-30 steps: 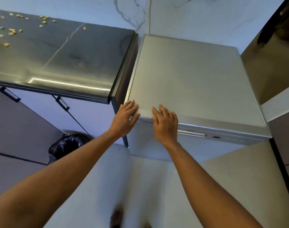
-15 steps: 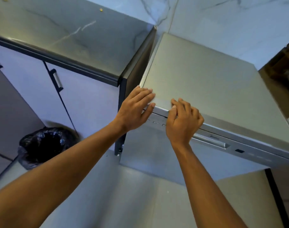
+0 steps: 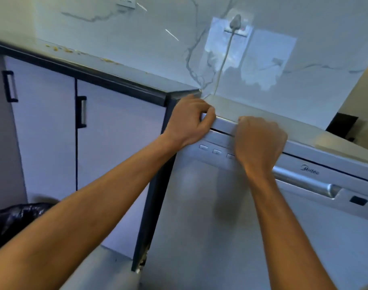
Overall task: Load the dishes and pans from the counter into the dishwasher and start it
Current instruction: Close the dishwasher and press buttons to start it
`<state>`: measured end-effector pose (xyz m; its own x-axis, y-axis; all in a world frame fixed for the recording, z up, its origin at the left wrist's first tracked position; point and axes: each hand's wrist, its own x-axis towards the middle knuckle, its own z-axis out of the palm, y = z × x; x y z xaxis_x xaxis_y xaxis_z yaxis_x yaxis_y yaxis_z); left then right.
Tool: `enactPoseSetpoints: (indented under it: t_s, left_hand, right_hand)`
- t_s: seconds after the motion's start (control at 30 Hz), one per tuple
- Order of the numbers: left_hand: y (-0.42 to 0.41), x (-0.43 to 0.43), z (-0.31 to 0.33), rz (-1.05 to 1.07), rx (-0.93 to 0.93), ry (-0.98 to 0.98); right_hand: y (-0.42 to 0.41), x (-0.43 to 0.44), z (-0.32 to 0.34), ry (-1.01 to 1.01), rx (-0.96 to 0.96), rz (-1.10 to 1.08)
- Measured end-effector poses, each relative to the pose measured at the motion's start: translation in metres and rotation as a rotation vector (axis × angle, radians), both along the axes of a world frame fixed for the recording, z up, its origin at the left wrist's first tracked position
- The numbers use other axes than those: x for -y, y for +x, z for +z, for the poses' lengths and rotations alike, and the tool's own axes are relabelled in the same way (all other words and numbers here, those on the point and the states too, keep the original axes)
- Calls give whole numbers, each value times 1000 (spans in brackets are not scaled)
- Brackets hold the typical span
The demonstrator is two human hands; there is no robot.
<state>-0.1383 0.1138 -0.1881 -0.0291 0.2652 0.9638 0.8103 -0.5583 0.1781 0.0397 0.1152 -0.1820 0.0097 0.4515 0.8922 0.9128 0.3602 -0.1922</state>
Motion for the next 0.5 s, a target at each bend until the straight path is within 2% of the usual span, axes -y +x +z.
enactPoseSetpoints:
  t_s: [0.07,0.13,0.23,0.3,0.43,0.5]
  left_hand:
    - [0,-5,2,4,35,16]
    - [-7,-7,4,35,-32,-5]
    - [-14,-7,13,61,-148,-117]
    - [-8,-4,17,92,-128,-117]
    - [4,0,23,128,-47,-165]
    - [4,-3,24,130,-25,-163]
  right_hand:
    - [1,-1,6,-12,-24,10]
    - [-11,5,14,-12,-17,43]
    - [-20,12,12,-18,151,-61]
    - [-17,13,12,14,212,-51]
    - [-20,9,21,-36,237,-20]
    - [-18,4,26,4,214,33]
